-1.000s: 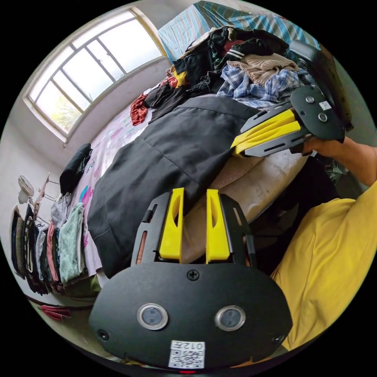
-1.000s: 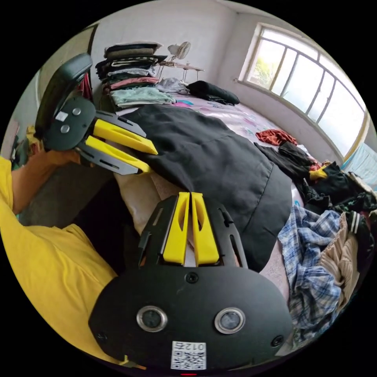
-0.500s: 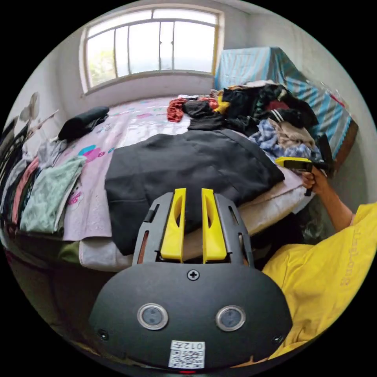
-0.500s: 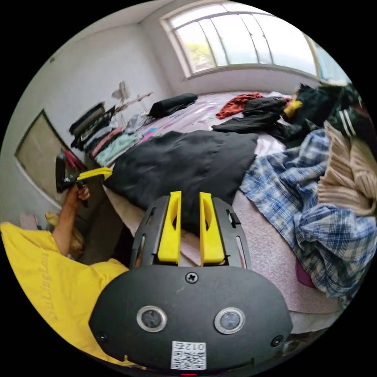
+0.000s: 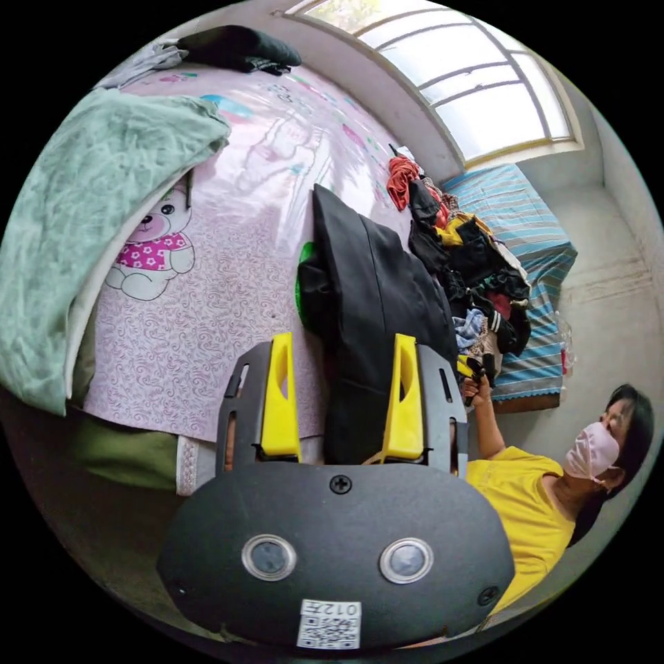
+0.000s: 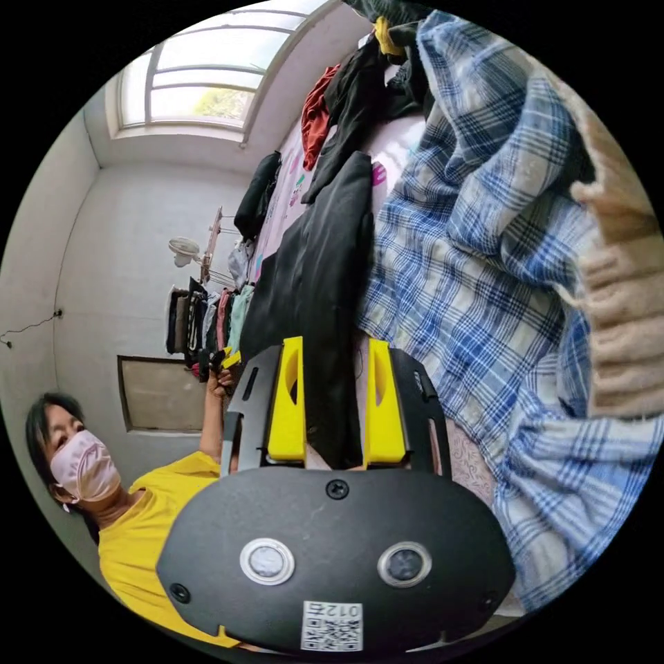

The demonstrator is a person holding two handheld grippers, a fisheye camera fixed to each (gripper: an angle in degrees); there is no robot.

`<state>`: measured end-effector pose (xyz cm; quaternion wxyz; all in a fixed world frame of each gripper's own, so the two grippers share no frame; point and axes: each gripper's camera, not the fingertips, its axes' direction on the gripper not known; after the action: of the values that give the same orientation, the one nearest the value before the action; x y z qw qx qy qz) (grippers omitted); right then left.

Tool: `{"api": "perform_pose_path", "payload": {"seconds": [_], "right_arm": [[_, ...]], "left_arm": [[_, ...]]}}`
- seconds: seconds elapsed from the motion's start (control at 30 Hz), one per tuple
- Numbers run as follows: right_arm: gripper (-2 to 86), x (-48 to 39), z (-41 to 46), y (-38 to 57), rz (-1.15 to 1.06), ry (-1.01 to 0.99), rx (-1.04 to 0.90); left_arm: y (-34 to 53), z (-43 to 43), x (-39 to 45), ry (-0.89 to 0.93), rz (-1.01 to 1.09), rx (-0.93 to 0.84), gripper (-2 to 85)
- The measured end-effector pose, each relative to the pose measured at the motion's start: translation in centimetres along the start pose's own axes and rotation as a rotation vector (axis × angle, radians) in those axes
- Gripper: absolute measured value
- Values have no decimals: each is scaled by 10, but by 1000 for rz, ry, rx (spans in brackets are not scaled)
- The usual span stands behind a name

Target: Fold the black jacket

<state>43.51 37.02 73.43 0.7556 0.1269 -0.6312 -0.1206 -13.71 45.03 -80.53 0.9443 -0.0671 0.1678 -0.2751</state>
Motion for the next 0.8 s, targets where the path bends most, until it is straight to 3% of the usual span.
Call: {"api": "perform_pose_path", "payload": {"seconds": [0.1, 0.33, 0.5, 0.67, 0.8], "right_arm": [[130, 14, 9, -37, 33, -43, -48], [112, 59, 38, -108, 114, -140, -116], [86, 53, 58, -130, 76, -24, -158], [64, 19, 87, -131, 7, 252, -178], [88, 21, 118, -121, 96, 165, -213]], "left_arm": [[-26, 42, -30, 83, -29, -81, 182], [-62, 124, -71, 87, -15, -206, 155], [-71, 174, -102, 54, -7, -310, 106], [-65, 196, -132, 117, -47, -315, 83], [-48, 192, -169, 77, -95, -335, 74]]}}
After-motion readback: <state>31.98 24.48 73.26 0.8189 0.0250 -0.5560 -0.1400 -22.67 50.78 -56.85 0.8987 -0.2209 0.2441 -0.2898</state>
